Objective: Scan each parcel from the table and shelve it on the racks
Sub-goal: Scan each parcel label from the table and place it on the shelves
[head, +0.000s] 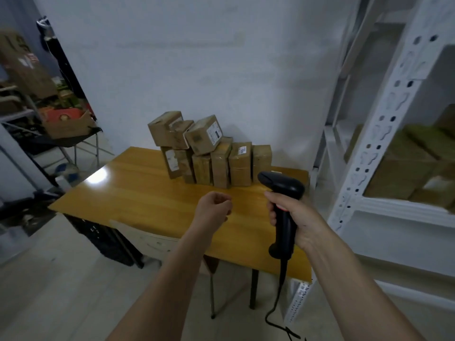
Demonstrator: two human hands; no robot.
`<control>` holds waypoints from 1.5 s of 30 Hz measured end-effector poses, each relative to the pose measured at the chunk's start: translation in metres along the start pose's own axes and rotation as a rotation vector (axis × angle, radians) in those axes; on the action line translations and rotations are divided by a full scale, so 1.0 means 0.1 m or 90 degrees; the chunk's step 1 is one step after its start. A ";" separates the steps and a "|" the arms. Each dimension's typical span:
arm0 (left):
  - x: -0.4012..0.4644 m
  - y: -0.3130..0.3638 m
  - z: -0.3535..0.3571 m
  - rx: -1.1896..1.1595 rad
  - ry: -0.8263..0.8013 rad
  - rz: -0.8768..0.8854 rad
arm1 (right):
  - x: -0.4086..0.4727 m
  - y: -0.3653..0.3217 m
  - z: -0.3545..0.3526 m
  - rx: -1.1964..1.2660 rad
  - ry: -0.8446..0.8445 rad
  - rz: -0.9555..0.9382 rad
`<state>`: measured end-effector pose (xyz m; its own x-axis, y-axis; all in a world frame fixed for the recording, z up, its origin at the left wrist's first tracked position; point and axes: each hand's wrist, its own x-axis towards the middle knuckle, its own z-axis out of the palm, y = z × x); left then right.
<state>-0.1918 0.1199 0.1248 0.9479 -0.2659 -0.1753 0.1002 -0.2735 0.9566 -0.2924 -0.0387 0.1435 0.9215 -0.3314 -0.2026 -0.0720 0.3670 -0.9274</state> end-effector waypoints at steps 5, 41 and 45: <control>0.49 -0.04 -0.26 0.022 0.022 -0.027 | 0.51 0.00 0.29 0.022 -0.003 0.028; 4.26 0.02 -0.23 -0.171 0.288 -0.220 | 3.41 -0.08 1.09 0.137 0.072 0.185; 4.40 -0.08 -0.18 -0.244 0.294 -0.204 | 3.50 -0.04 1.14 0.131 0.093 0.178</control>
<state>0.2303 0.0212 0.0444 0.8768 0.2189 -0.4281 0.4172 0.0963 0.9037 0.0741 -0.0571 0.1123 0.8113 -0.3089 -0.4964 -0.2220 0.6227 -0.7503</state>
